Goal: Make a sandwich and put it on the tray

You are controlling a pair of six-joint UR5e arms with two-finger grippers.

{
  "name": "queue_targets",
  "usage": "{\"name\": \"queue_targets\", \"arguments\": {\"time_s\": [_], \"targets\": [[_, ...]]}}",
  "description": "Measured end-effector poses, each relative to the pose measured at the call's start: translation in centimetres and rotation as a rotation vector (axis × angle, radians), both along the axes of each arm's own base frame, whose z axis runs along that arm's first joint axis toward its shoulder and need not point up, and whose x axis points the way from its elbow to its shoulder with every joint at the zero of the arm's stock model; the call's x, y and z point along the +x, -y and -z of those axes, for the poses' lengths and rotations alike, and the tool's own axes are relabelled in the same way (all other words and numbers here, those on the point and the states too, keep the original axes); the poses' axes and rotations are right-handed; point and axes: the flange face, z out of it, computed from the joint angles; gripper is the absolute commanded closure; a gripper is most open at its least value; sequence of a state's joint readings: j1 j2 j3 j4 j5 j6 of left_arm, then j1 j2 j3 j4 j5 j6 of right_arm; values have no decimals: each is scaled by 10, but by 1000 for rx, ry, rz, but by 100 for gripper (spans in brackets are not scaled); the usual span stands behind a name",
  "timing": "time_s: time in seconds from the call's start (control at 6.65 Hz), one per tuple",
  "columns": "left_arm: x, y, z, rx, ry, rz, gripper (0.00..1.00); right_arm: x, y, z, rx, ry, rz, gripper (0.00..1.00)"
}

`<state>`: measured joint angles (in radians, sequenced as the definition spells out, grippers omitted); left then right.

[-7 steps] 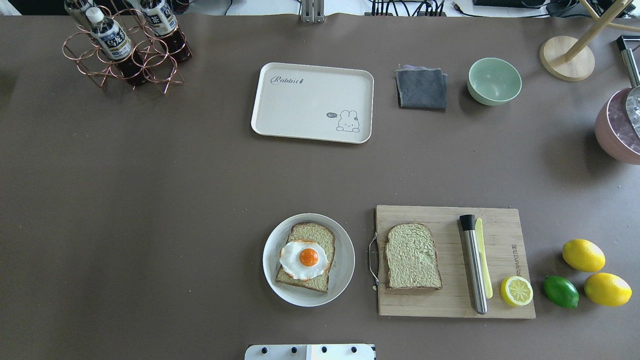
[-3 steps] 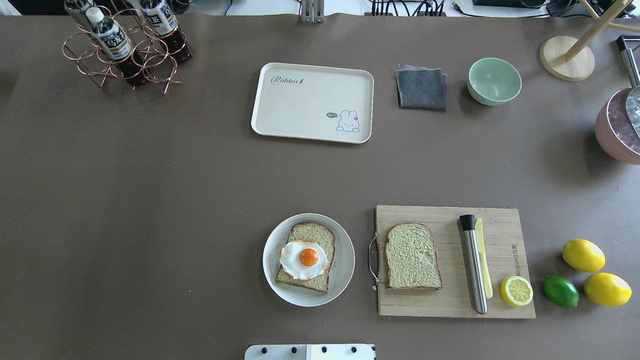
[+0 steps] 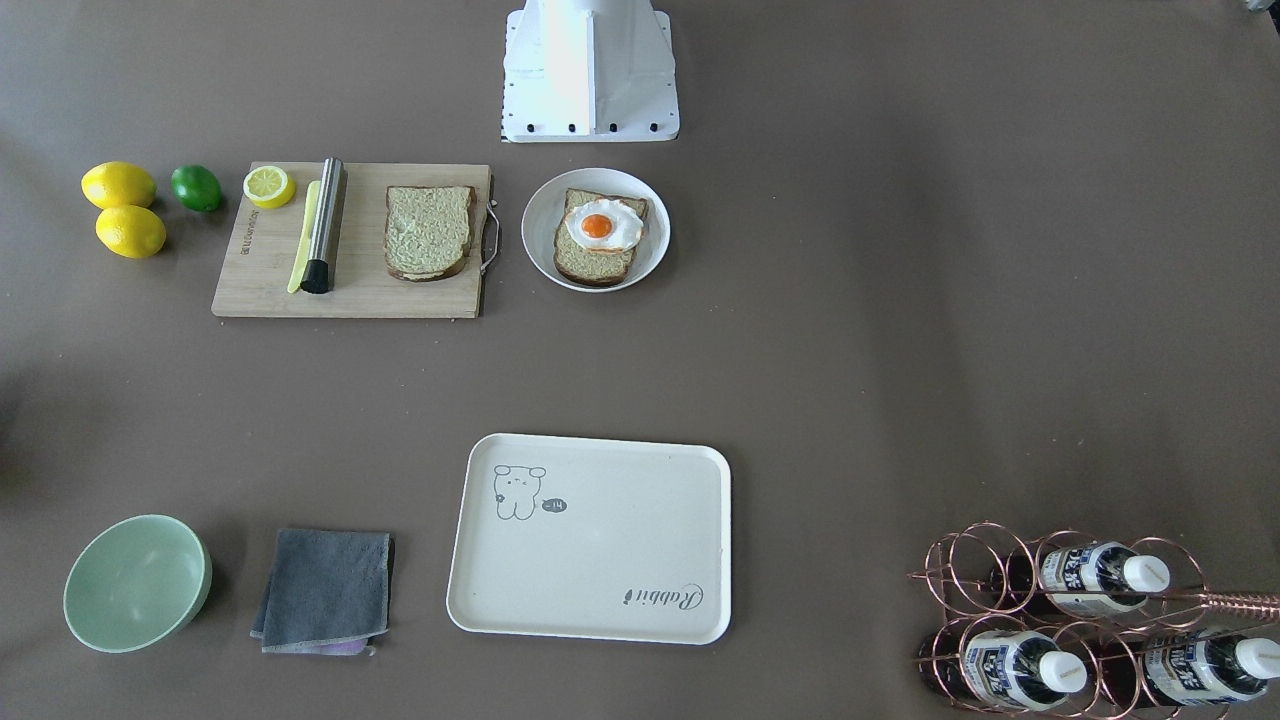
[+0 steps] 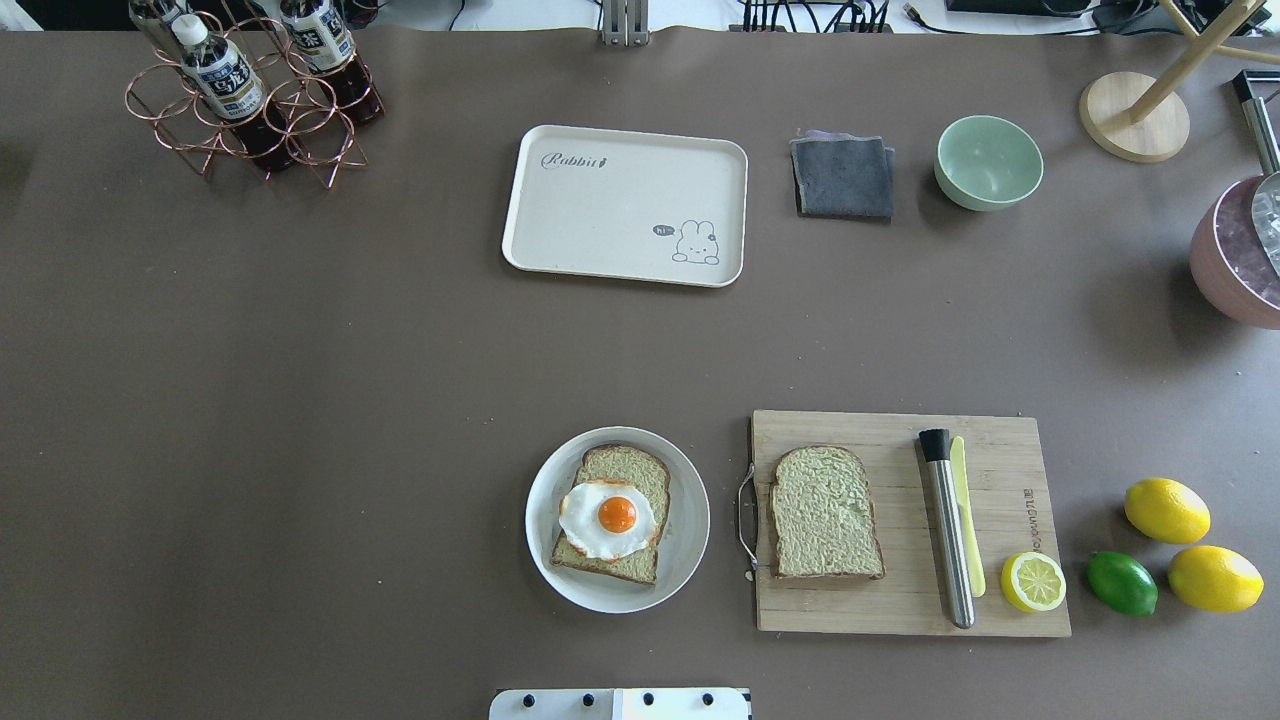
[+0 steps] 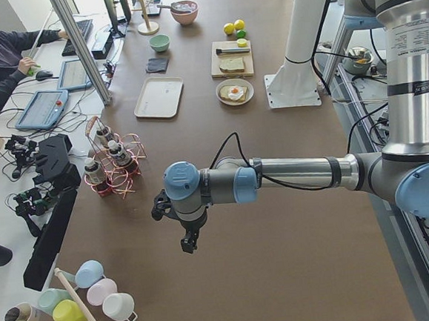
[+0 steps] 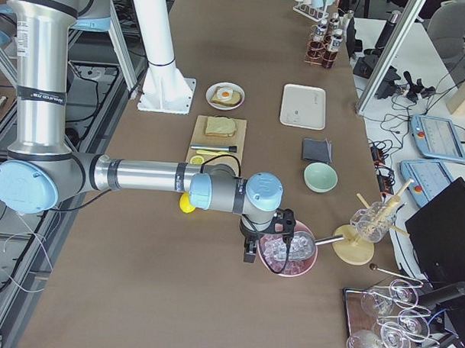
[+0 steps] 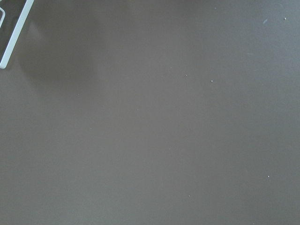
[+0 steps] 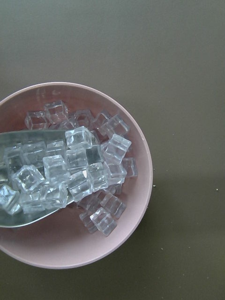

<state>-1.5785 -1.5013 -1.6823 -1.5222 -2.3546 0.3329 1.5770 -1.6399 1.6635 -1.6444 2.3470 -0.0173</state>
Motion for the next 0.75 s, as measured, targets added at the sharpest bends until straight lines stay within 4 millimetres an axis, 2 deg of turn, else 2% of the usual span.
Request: {"name": "queue_targets", "arguments": {"time_s": [0.45,0.75], "targets": [[0,1,3,6,-2,0,2,0,-1,-1,-1,0,1,0],[5,3,11,11,-77,2,2,0,-1,1,2,0,-1,0]]}}
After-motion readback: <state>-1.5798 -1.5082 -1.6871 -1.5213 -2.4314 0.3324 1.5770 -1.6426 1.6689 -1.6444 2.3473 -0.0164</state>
